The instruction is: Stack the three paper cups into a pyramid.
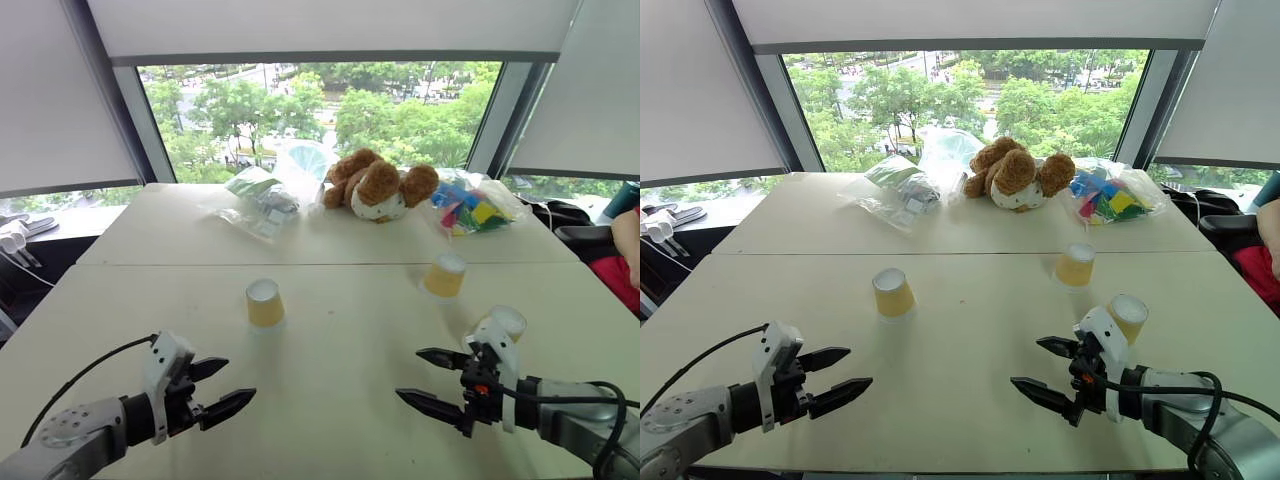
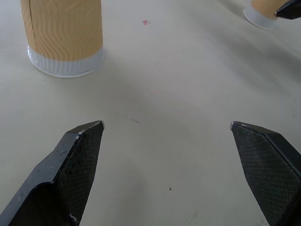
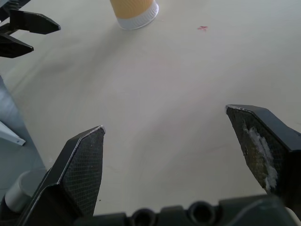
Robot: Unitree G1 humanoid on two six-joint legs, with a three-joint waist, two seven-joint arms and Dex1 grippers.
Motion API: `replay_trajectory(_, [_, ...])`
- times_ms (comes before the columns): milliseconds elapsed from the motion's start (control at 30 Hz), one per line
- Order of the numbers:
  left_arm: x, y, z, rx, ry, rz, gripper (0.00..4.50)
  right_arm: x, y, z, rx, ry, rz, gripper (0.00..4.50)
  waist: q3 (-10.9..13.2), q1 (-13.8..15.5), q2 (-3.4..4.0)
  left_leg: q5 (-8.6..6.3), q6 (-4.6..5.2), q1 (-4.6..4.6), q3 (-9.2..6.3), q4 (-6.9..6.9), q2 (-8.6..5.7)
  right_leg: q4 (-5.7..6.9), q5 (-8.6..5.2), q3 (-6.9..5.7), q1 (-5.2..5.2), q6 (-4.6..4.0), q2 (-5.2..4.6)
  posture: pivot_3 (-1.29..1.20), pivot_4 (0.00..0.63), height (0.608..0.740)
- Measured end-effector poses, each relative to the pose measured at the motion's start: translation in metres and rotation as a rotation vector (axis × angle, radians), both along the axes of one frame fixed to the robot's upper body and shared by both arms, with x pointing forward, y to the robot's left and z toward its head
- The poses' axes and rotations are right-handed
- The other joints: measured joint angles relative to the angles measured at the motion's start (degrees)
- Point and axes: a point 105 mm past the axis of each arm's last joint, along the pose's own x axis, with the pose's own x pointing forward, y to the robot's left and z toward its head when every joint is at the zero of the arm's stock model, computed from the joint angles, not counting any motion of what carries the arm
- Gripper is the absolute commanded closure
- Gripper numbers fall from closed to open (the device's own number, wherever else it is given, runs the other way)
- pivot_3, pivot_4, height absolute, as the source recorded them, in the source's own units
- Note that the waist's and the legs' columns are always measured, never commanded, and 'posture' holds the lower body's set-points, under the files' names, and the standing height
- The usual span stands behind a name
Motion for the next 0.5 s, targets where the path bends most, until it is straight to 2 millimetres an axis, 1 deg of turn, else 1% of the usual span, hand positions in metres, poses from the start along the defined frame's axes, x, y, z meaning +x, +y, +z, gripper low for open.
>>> replay_trajectory(167, [0.004,0.0,0.004,0.005,-0.027,0.006,0.05,0.006,-0.001,0.003,0.002,-0.032,-0.015,0.0,0.0,0.0,0.0,0.0,0.0,0.0,0.0,-0.01,0.0,-0.01,0.0,0.0,0.0,0.0,-0.01,0.0,0.15,0.74])
replay_trajectory(400, [0.007,0.0,0.008,0.007,-0.052,0.003,0.05,0.008,-0.002,0.005,-0.004,-0.049,-0.02,0.0,0.0,0.0,0.0,0.0,0.0,-0.01,0.0,-0.03,0.0,-0.03,0.0,0.0,-0.02,-0.01,-0.01,0.0,0.15,0.74])
replay_trajectory(500, [0.012,-0.002,0.014,0.009,-0.075,-0.011,0.05,0.014,-0.001,0.009,0.013,-0.084,-0.04,0.0,0.0,0.0,0.0,0.0,0.0,-0.01,0.0,-0.03,0.0,-0.03,0.0,0.0,-0.02,-0.01,-0.01,0.0,0.15,0.74])
